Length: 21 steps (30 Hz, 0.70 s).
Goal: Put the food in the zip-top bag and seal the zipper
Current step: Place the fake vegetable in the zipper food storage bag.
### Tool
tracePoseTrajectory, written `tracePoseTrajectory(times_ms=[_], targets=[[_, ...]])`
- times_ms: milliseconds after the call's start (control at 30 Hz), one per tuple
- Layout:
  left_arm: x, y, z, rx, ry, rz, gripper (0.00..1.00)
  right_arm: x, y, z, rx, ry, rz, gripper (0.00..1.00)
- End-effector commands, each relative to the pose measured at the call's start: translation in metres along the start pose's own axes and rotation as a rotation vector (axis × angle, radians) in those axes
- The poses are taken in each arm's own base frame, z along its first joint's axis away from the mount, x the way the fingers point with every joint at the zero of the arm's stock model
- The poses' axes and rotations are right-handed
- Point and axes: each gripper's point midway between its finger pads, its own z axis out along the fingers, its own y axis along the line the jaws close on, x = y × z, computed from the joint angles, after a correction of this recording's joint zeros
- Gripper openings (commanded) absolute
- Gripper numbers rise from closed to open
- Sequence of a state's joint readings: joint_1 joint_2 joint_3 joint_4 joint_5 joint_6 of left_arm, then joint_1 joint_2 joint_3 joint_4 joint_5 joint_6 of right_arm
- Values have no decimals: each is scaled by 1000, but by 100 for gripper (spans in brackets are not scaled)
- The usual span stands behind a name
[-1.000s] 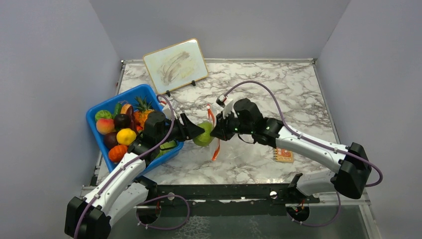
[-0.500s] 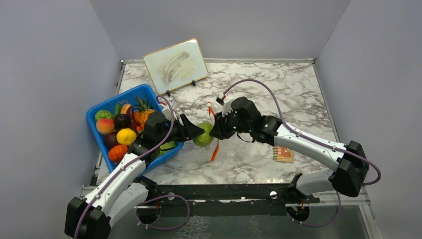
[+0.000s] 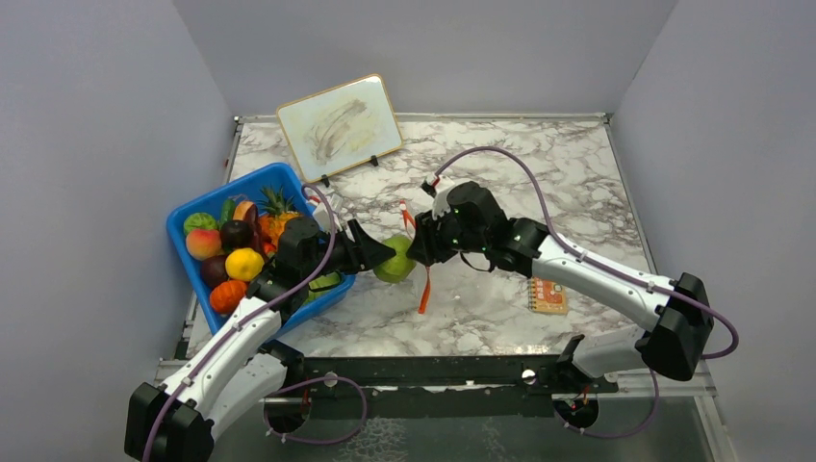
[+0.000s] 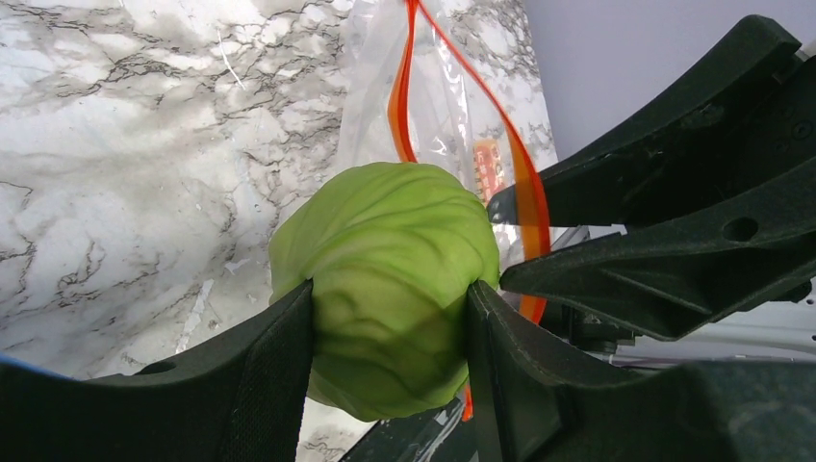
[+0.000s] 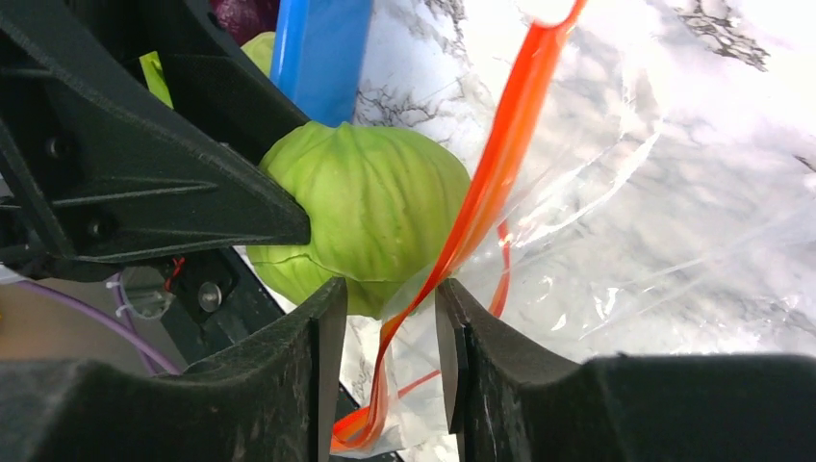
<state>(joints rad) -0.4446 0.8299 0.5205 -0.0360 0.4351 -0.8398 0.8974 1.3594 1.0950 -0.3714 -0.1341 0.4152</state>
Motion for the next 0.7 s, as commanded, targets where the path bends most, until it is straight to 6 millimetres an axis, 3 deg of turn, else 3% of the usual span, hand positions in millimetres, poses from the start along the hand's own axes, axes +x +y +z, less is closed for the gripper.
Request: tracePoseTrajectory(times_ms=[0, 67, 133, 367, 500, 667], targets=[[-4, -11, -1, 52, -17, 14, 0, -7, -6, -7, 58, 3, -4, 43], [-4, -11, -1, 53, -17, 14, 0, -8, -8, -9, 72, 5, -3, 44], [-4, -11, -1, 53, -18, 15, 0, -8, -8, -10, 75, 1, -4, 38], [-4, -12, 0, 56, -16, 14, 0, -8, -6, -7, 60, 1, -3, 3], [-9, -15, -4, 54, -35, 26, 0, -17, 2, -11, 25, -28, -25, 1], [-41, -35, -27, 46, -188, 106, 0, -37, 29, -21, -102, -68, -80, 1]])
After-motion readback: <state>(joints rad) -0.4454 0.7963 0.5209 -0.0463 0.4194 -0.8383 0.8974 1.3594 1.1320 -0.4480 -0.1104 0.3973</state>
